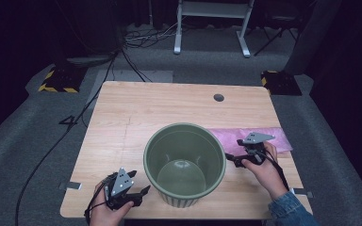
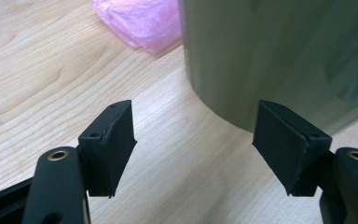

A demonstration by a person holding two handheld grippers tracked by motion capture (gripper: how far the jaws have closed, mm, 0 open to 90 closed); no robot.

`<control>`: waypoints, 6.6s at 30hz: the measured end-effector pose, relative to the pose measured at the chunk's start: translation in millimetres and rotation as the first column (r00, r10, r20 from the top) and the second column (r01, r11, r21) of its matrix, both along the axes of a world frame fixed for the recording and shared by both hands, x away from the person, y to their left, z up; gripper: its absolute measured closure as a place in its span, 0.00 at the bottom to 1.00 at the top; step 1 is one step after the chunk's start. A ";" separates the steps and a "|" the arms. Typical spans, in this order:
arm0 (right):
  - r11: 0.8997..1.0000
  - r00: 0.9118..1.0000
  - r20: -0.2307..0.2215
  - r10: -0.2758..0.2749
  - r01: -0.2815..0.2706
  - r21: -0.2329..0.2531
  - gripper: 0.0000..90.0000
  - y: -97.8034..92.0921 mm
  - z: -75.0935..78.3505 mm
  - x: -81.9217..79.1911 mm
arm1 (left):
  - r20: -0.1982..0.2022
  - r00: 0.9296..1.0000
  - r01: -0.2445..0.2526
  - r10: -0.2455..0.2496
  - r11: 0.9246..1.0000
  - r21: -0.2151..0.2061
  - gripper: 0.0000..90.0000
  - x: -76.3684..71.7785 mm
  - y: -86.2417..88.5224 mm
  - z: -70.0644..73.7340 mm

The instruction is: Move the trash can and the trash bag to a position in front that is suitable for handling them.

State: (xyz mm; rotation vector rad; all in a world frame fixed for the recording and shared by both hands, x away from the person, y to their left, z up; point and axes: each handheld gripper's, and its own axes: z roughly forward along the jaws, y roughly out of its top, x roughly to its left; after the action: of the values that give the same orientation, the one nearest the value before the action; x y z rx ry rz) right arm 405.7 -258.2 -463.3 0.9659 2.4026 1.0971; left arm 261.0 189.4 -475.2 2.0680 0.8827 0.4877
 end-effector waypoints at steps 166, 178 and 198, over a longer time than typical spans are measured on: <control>0.987 0.979 0.205 -0.020 -0.013 0.161 0.98 -87.5 213.7 -102.6 | 0.064 0.980 0.189 -0.189 0.982 0.001 0.30 13.1 -40.9 10.1; 0.991 0.987 0.145 0.067 -0.083 0.107 0.98 -57.9 191.0 -84.0 | 0.069 0.986 0.149 -0.149 0.989 0.004 0.30 4.1 -29.0 10.5; 0.972 0.970 0.104 0.221 -0.227 0.054 0.97 3.8 171.7 -72.3 | 0.104 0.987 0.120 -0.119 0.993 -0.004 0.31 2.8 -21.2 21.7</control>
State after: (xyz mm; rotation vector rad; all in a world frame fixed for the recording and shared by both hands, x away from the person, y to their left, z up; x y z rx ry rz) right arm 333.3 -254.3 -291.6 0.6542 2.4533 1.2775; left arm 263.8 168.2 -453.5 2.0527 0.6941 0.5191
